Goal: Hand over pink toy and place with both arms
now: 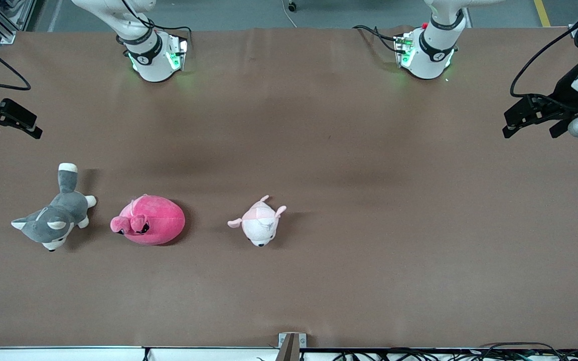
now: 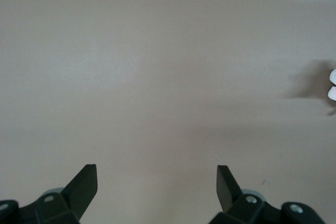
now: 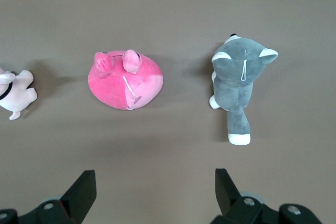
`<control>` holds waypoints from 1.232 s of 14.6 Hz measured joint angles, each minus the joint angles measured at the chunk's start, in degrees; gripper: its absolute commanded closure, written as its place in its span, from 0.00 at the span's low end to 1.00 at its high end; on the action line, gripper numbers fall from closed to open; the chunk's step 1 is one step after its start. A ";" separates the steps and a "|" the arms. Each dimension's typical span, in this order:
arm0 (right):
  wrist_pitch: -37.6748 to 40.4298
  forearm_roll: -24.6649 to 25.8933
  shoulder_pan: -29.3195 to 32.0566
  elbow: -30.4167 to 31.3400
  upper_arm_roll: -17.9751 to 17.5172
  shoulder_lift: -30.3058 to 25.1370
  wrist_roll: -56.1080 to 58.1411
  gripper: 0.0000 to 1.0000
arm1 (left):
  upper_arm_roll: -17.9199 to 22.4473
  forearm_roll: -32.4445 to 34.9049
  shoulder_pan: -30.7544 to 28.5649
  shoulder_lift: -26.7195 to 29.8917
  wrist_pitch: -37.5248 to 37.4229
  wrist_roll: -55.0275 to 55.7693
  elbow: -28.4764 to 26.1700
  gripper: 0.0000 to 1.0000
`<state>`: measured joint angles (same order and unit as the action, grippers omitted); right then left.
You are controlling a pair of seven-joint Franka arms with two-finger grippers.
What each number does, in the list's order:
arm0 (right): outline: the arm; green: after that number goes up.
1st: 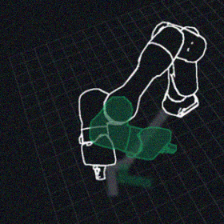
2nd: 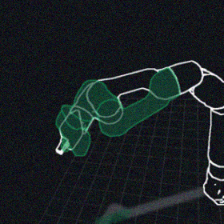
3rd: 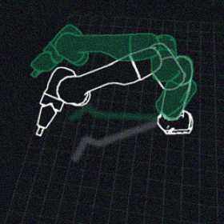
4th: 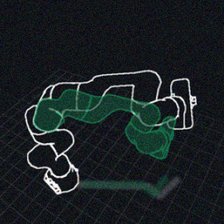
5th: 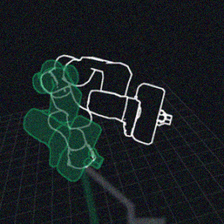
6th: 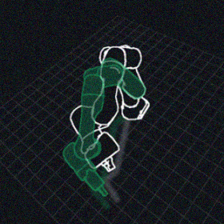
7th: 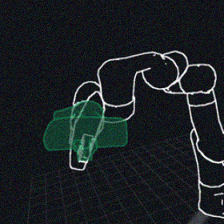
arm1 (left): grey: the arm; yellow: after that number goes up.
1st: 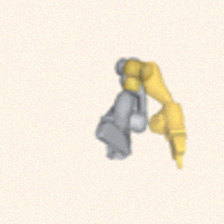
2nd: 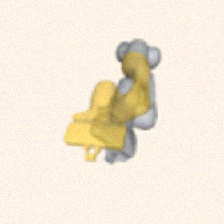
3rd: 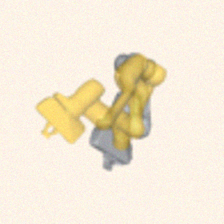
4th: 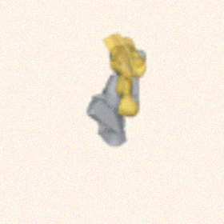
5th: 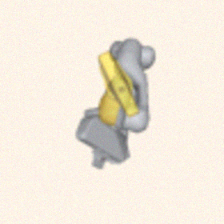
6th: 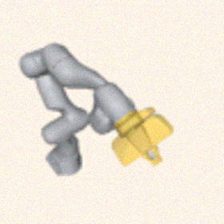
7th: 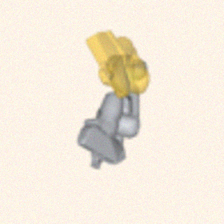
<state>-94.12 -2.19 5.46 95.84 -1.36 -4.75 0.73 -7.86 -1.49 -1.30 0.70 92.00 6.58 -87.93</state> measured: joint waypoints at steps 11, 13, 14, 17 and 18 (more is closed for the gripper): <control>-0.04 1.83 0.00 0.14 0.05 0.00 0.21 0.00 | 0.00 0.00 0.00 0.00 0.00 0.00 0.00 0.00; -0.04 2.06 0.00 0.16 0.05 -0.01 0.28 0.00 | 0.00 0.00 0.00 0.00 0.00 0.00 0.00 0.00; -0.03 2.11 0.00 0.16 0.05 -0.04 0.33 0.00 | 0.00 0.00 0.00 0.00 0.00 0.00 0.00 0.00; 0.11 2.20 0.00 0.31 0.05 -0.54 0.45 0.00 | 0.00 0.00 0.00 0.00 0.00 0.00 0.00 0.00; 0.12 2.21 0.00 0.53 0.05 -0.75 0.47 0.00 | 0.00 0.00 0.01 0.00 0.00 0.00 0.00 0.00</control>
<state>-94.01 0.03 5.46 96.37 -1.31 -5.49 1.20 -7.86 -1.49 -1.30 0.70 92.00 6.58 -87.93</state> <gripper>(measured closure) 0.000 0.000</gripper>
